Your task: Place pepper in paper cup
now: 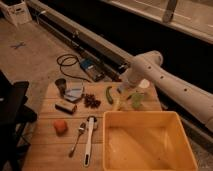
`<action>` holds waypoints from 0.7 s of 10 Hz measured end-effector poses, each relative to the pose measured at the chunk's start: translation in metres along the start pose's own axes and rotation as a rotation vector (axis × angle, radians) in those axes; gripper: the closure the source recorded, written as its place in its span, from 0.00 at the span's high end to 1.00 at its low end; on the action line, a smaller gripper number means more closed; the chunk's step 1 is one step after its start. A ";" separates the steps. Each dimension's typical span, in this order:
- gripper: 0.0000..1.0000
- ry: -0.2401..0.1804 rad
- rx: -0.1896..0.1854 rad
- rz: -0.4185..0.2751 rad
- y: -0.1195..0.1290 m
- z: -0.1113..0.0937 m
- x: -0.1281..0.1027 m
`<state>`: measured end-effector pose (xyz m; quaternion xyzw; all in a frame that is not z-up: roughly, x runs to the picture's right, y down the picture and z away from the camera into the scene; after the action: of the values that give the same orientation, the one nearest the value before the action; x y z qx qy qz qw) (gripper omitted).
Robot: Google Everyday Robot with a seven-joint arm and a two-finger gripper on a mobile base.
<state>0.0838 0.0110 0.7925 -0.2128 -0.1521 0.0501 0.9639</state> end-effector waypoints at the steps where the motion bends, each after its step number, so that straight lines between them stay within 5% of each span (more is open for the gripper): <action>1: 0.80 -0.012 -0.018 -0.003 0.001 0.013 -0.008; 7: 0.80 -0.045 -0.095 0.026 -0.005 0.072 -0.023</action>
<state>0.0392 0.0305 0.8503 -0.2591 -0.1733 0.0601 0.9483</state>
